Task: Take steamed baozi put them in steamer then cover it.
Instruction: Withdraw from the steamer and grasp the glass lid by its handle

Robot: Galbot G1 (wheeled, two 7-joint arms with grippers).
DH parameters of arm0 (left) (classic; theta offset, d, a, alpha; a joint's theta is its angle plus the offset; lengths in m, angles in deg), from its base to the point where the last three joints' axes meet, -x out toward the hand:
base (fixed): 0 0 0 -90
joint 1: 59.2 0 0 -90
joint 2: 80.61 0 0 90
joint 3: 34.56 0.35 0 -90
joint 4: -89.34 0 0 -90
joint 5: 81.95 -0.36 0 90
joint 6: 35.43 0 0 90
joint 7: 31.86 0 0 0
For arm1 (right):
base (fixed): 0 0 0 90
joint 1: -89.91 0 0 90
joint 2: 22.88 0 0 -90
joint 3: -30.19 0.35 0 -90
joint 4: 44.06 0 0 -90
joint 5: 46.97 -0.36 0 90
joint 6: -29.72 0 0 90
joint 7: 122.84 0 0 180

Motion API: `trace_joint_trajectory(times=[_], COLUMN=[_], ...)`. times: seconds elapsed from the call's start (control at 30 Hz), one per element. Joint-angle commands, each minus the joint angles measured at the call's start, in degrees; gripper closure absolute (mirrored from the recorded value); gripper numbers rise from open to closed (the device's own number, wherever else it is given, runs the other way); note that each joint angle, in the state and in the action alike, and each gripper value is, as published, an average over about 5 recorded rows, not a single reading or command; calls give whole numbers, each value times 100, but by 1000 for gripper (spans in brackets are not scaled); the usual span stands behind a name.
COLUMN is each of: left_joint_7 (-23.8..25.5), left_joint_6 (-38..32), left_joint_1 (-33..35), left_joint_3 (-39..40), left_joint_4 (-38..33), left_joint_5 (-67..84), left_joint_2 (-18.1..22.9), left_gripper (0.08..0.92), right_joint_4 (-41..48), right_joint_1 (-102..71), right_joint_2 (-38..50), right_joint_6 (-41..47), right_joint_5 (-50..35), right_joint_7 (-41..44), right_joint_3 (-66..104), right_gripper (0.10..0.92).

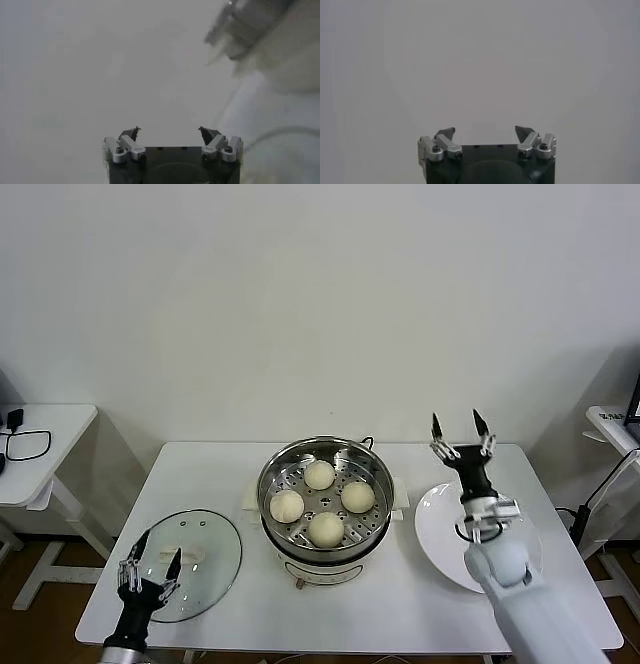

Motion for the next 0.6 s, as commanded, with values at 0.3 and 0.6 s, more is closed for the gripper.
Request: trace_joint_trajectory(times=[0.3,0.6], left_joint_7=[-880,-891], left_joint_6=[71,274], left_joint_1=[-457,-721], left_joint_3=[-53,33], left_joint_4=[1242,1455], left_joint_5=[-2538,-2713], left_joint_2=[40,14], left_gripper=[177,177], right_joint_4=[48,108], right_joint_1=[-1064,-1120], right_joint_2=[-665,-734], right_joint_6=[-227,-223], right_joint_5=[346,410], right_joint_7=[39,82], right_joint_3=[838,803], right_gripper=[203,203])
